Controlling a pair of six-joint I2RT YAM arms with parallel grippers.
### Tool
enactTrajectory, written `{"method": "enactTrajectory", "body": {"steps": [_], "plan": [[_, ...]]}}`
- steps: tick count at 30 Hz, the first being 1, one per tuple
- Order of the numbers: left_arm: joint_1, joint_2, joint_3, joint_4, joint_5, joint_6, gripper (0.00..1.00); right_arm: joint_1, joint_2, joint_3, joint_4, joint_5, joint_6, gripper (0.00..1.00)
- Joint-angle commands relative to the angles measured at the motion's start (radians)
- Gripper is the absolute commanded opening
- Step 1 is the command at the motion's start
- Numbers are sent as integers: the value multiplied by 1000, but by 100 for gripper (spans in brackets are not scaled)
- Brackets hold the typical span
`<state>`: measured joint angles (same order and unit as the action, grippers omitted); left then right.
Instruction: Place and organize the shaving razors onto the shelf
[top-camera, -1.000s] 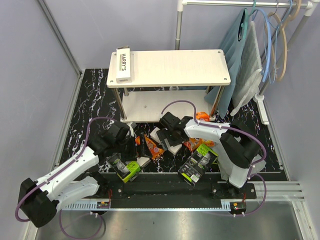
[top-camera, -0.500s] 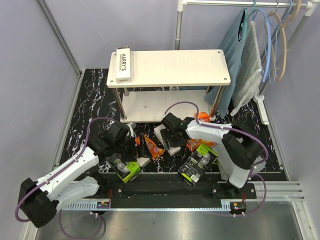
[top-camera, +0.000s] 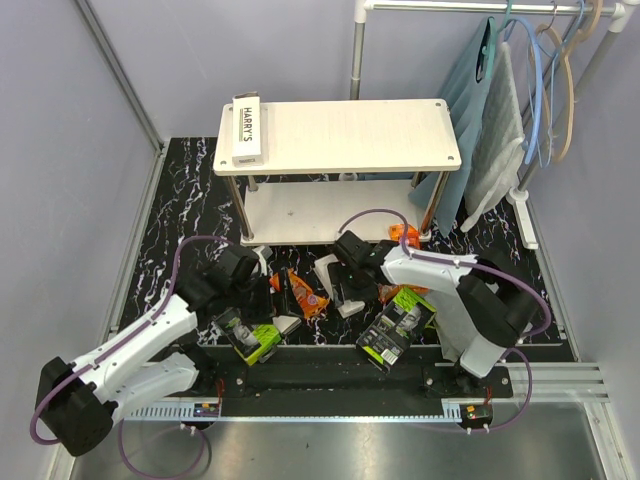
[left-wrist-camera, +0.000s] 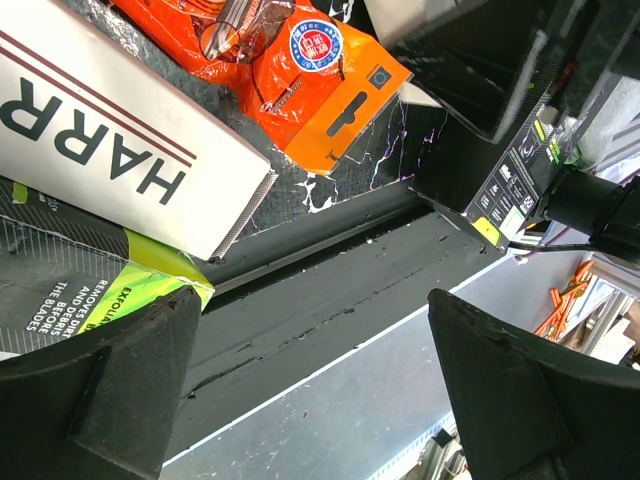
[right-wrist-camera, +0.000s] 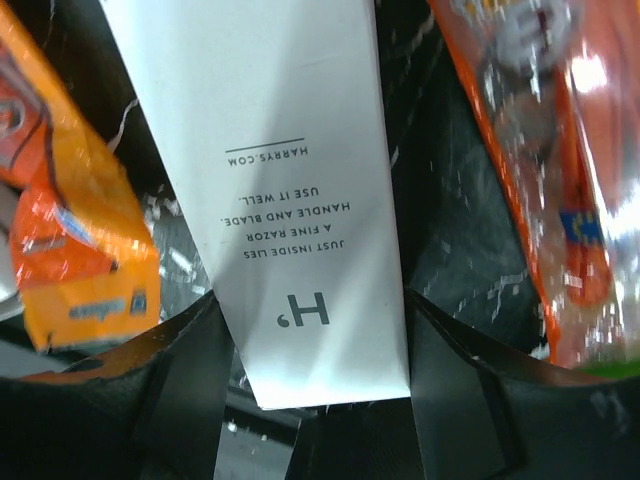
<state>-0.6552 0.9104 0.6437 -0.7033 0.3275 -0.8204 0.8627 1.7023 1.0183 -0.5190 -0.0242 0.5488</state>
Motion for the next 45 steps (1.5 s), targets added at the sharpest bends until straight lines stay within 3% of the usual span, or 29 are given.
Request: {"method": "enactTrajectory", "body": {"steps": [1, 7, 13, 21, 39, 45], "plan": [[-4, -25, 37, 28, 4, -3, 99, -2, -139, -30, 2, -28, 62, 17], [-4, -47, 53, 30, -50, -29, 99, 16, -318, -47, -39, -20, 141, 11], [-3, -103, 42, 105, -104, -124, 99, 168, -435, -29, -101, 87, 282, 9], [-4, -162, 11, 202, -133, -220, 99, 320, -432, 3, -147, 175, 401, 8], [-6, -53, -19, 393, -65, -284, 91, 374, -457, 68, -168, 201, 404, 9], [-18, -15, -32, 445, -53, -310, 82, 389, -472, 42, -93, 190, 408, 9]]}}
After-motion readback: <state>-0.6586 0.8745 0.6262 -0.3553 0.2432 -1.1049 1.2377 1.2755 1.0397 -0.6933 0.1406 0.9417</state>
